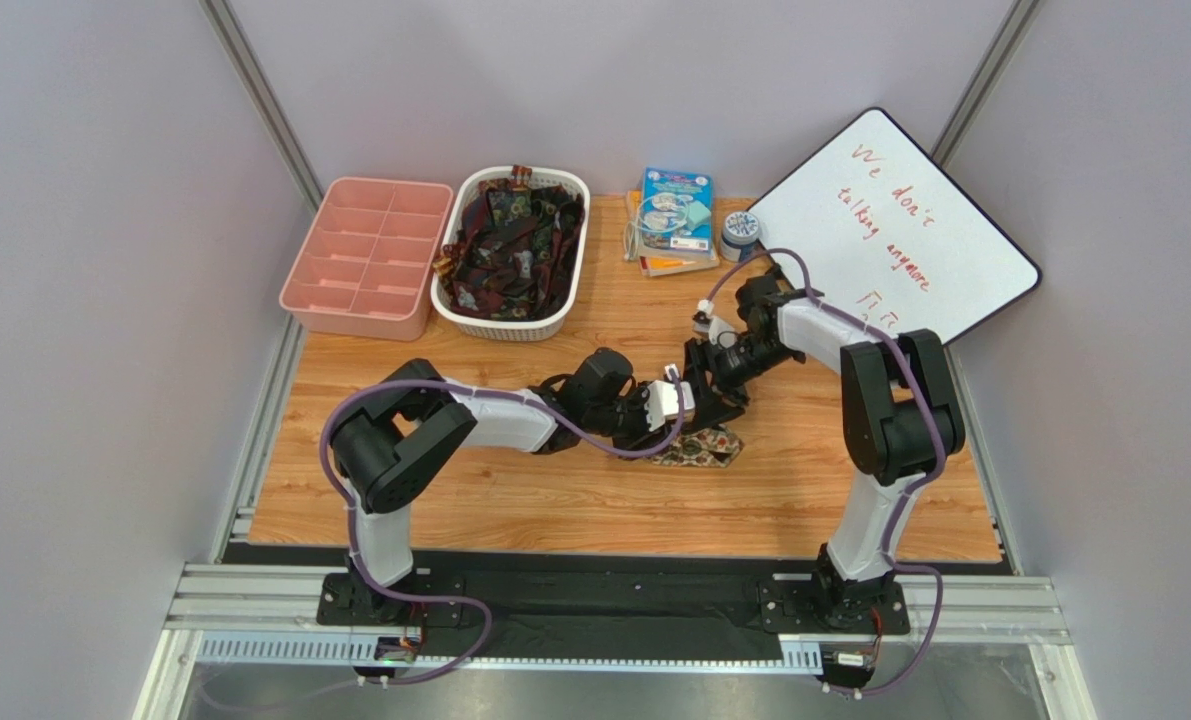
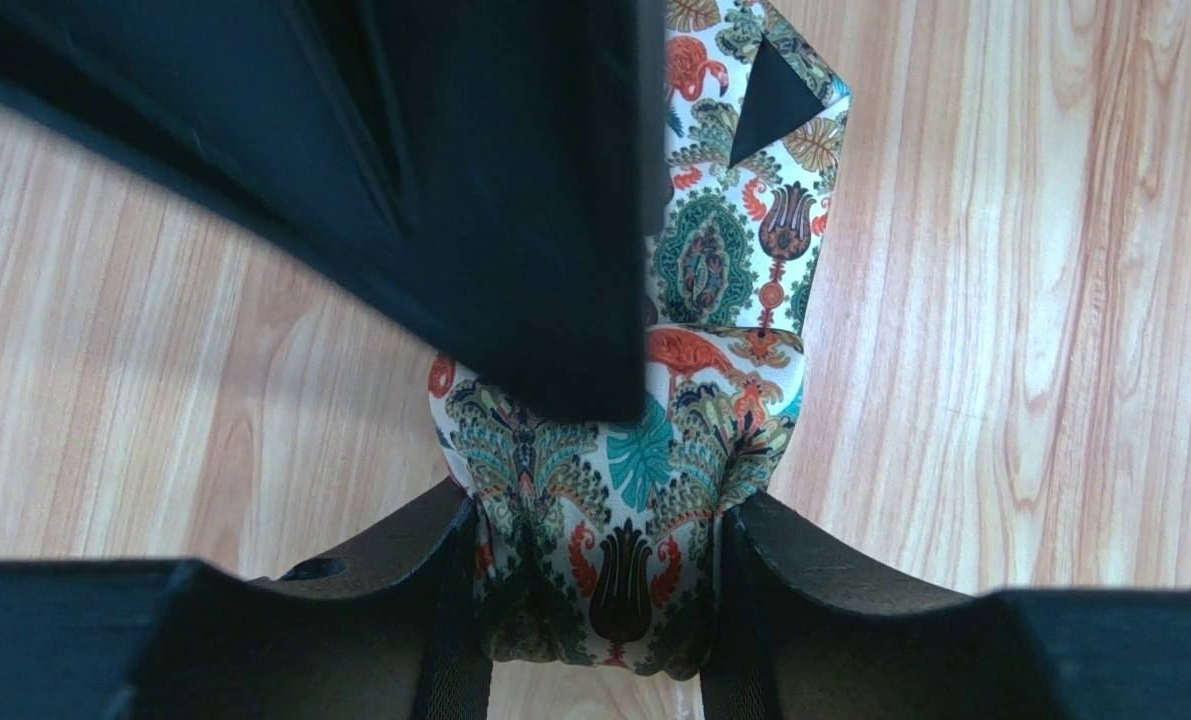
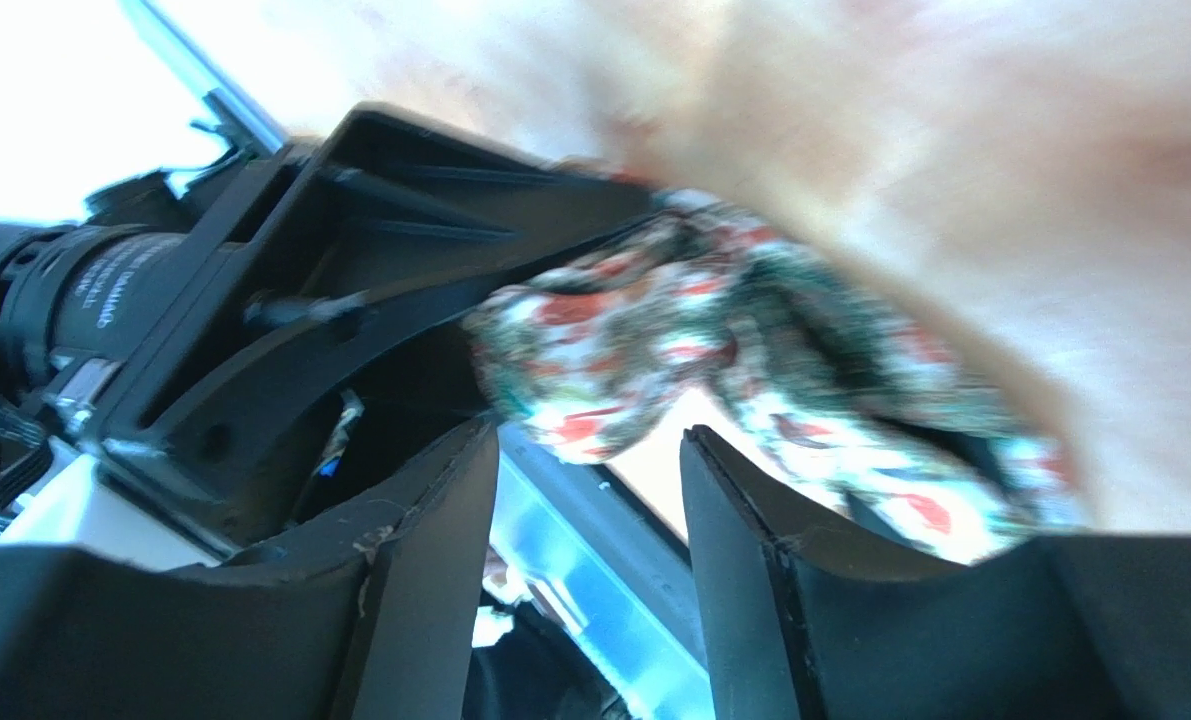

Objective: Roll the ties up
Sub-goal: Close the tie at the center of the board.

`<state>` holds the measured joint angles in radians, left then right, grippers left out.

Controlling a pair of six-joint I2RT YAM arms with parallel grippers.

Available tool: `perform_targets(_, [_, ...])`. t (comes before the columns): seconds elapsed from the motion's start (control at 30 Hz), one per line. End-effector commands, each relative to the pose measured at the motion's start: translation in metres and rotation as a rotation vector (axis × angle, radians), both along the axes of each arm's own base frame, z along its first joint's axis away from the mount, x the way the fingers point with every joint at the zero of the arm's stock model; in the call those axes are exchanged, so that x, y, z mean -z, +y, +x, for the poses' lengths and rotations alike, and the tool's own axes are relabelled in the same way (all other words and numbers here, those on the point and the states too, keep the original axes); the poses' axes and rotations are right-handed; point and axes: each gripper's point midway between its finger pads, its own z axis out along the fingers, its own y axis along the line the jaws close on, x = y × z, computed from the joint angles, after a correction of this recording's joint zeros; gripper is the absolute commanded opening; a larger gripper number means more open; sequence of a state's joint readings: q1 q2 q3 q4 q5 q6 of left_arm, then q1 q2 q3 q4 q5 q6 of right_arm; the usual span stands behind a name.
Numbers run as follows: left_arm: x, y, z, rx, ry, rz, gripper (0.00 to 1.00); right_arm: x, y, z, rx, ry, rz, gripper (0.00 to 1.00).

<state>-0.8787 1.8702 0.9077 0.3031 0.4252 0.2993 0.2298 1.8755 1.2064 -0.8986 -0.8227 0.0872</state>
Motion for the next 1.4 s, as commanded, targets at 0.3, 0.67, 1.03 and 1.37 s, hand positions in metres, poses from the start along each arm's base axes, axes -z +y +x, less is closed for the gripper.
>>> perform_targets(0.3, [0.052,0.043,-0.029,-0.009,0.124,0.241,0.54,0.040,-0.005,-0.019,-0.037,0.040,-0.124,0.00])
perform_targets(0.67, [-0.024,0.017,-0.015,0.000,0.126,-0.100,0.91,0.071,-0.032,-0.021,-0.054,0.081,-0.303,0.00])
perform_targets(1.03, [-0.057,-0.008,-0.015,0.120,-0.036,-0.251,1.00,0.095,-0.038,-0.018,-0.115,0.106,-0.428,0.00])
perform_targets(1.37, [-0.044,-0.019,-0.026,0.320,-0.276,-0.219,1.00,0.091,-0.026,-0.022,-0.145,0.135,-0.367,0.00])
